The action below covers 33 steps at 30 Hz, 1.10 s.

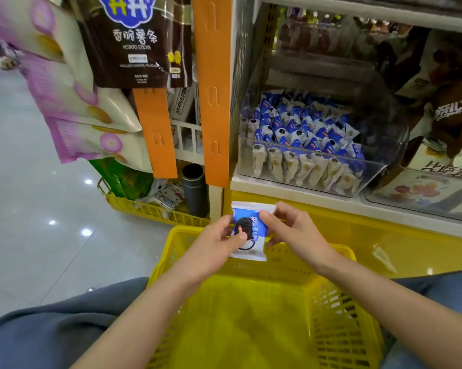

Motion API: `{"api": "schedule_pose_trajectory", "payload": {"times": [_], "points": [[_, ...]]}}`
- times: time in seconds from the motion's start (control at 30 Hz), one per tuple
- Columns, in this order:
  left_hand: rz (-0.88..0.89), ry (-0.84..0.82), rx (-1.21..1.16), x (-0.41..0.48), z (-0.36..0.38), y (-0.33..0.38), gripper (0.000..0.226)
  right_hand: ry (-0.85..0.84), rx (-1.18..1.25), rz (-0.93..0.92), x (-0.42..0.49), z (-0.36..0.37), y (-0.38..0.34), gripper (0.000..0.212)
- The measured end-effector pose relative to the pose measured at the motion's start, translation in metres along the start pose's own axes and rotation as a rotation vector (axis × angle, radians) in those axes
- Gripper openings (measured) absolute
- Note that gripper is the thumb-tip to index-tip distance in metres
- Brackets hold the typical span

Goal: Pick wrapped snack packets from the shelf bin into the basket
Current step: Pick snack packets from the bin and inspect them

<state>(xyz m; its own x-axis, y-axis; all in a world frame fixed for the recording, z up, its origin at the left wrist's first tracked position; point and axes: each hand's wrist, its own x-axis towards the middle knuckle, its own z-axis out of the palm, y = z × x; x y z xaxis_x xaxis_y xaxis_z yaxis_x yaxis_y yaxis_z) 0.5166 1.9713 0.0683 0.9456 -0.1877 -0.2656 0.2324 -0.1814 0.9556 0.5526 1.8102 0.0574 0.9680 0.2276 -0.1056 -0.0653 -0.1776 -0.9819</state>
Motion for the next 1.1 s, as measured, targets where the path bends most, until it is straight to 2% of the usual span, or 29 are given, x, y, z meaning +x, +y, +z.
{"api": "schedule_pose_trajectory", "payload": {"times": [0.13, 0.23, 0.4, 0.47, 0.57, 0.63, 0.67, 0.77, 0.83, 0.9, 1.0, 1.1], "points": [[0.02, 0.039, -0.059, -0.001, -0.006, 0.0, 0.023, 0.051, -0.194, -0.142, 0.002, 0.005, -0.009, 0.026], [0.065, 0.097, -0.105, 0.001, -0.011, 0.001, 0.018, -0.009, -0.255, -0.251, 0.007, 0.001, -0.03, 0.015], [0.129, 0.217, -0.207, 0.002, -0.018, 0.001, 0.015, 0.283, -0.556, -0.454, 0.057, -0.025, -0.082, 0.01], [0.131, 0.248, -0.233, 0.003, -0.021, 0.003, 0.015, 0.31, -0.718, -0.38, 0.086, -0.031, -0.094, 0.018], [0.133, 0.294, -0.251, 0.005, -0.026, 0.004, 0.014, 0.231, -0.855, -0.076, 0.118, -0.032, -0.099, 0.037], [0.127, 0.317, -0.258, 0.006, -0.028, 0.004, 0.011, 0.17, -0.904, 0.007, 0.129, -0.03, -0.098, 0.052], [0.126, 0.325, -0.262, 0.007, -0.029, 0.004, 0.01, 0.15, -0.914, 0.013, 0.132, -0.028, -0.098, 0.054], [0.138, 0.333, -0.277, 0.008, -0.031, 0.006, 0.009, 0.122, -0.91, 0.017, 0.14, -0.024, -0.099, 0.032], [0.151, 0.337, -0.296, 0.008, -0.031, 0.008, 0.009, 0.101, -0.903, 0.027, 0.144, -0.024, -0.098, 0.033], [0.161, 0.343, -0.321, 0.007, -0.033, 0.01, 0.009, 0.133, -0.885, 0.007, 0.145, -0.025, -0.096, 0.021], [0.171, 0.356, -0.354, 0.008, -0.035, 0.012, 0.01, 0.32, -0.692, -0.087, 0.142, -0.03, -0.092, 0.004], [0.175, 0.363, -0.38, 0.007, -0.034, 0.016, 0.009, 0.513, -0.429, -0.322, 0.118, -0.033, -0.102, 0.003]]}}
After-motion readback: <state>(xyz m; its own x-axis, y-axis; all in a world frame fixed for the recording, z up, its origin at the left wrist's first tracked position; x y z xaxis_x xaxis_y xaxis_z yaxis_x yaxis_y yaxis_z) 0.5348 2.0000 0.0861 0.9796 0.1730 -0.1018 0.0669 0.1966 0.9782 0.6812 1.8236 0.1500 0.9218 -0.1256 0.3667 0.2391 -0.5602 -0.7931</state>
